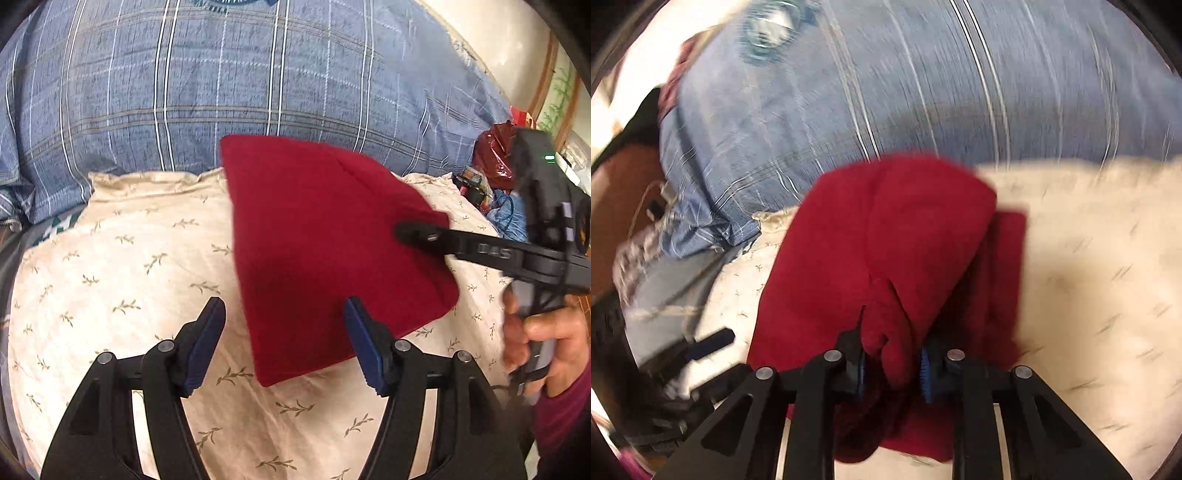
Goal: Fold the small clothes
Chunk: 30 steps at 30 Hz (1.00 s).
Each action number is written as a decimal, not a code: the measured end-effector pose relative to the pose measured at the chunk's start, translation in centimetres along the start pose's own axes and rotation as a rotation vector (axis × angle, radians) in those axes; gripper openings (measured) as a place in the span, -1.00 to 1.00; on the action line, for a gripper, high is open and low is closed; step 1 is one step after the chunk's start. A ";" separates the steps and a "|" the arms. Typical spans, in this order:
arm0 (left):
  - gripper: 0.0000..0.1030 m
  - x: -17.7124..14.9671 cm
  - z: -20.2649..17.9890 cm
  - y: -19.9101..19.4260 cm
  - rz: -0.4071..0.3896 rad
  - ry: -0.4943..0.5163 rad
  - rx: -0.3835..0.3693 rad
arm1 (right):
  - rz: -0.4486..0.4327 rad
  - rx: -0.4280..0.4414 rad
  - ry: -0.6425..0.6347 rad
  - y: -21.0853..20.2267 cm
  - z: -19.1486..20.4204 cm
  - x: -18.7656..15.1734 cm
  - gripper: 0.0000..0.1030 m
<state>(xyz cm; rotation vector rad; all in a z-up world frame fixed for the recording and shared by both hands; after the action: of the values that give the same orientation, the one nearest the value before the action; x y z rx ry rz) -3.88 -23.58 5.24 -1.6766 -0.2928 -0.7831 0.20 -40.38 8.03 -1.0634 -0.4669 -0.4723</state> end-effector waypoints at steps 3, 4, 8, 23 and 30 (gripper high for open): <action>0.28 0.0 -0.4 1.0 0.014 0.011 0.020 | -0.001 -0.073 -0.031 -1.1 -0.6 -0.3 -0.62; 0.28 -0.1 -0.6 1.6 0.023 0.006 0.019 | 0.024 -0.080 -0.014 -0.3 -1.3 -0.8 -0.62; 0.28 -0.4 -1.3 2.6 0.048 0.005 0.028 | 0.035 -0.052 0.065 0.3 -2.7 -1.6 -0.42; 0.32 0.8 -0.6 3.5 0.024 0.012 0.083 | -0.025 -0.197 -0.050 1.5 -1.0 1.2 -0.20; 0.36 0.9 -0.9 3.9 0.021 0.020 0.087 | -0.012 -0.190 -0.022 2.6 -2.9 1.3 -0.20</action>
<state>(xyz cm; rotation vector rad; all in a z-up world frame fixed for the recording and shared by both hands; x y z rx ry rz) -1.23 -25.66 2.90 -1.5871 -0.2907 -0.7604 3.17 -42.15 5.74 -1.2505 -0.4544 -0.5241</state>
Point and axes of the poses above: each gripper's, at about its wrist camera, not at the fingertips, and y roughly the way its jaws point, z to its left, x to its top, the point moved 4 cm from there along y, roughly the way its jaws point, and after that the axes turned 10 degrees about x, right-handed, at the moved point
